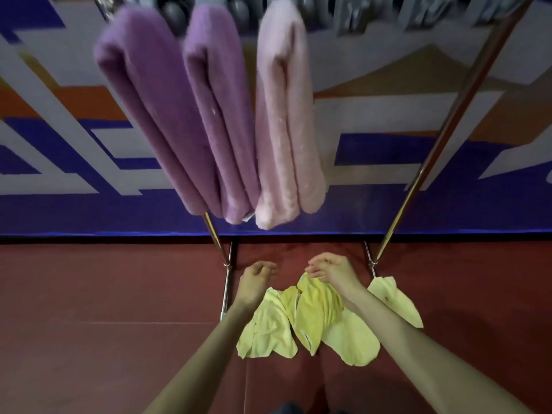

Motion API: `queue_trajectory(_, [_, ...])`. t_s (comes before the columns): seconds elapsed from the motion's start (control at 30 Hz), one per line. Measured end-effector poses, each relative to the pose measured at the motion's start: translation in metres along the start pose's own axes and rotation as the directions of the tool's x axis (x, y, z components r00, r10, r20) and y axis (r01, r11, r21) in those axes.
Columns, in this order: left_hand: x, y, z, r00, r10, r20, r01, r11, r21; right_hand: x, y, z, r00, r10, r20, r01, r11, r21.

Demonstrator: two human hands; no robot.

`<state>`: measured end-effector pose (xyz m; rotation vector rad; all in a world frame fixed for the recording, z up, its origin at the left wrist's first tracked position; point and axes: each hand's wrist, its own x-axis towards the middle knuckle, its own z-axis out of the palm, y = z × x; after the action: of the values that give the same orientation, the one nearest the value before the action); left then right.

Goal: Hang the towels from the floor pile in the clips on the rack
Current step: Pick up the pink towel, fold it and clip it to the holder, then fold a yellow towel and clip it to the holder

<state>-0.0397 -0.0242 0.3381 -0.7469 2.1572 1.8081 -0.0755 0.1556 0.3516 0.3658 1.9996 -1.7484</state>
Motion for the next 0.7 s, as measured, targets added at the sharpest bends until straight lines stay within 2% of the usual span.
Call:
queue_trajectory(0.2, [0.055,-0.114,0.041,0.999,-0.048,0.017,0.050,0.992,-0.114,0.061,0.127,-0.008,0.999,0.040,-0.014,-0.039,0.999,0.020])
queue_trajectory(0.47, [0.124,-0.248,0.079,0.997,-0.065,0.046,0.069,0.994,-0.090,0.154,0.285,-0.012,0.987,0.106,-0.122,-0.116,0.991,-0.074])
queue_trajectory(0.6, [0.144,-0.296,0.085,0.995,-0.080,0.051,0.083,0.995,-0.061,0.189,0.345,-0.018,0.959,0.136,-0.250,-0.197,0.950,-0.242])
queue_trajectory(0.7, [0.152,-0.320,0.086,0.995,-0.089,0.041,0.091,0.994,-0.058,0.207,0.378,-0.018,0.977,0.149,-0.152,-0.200,0.887,-0.417])
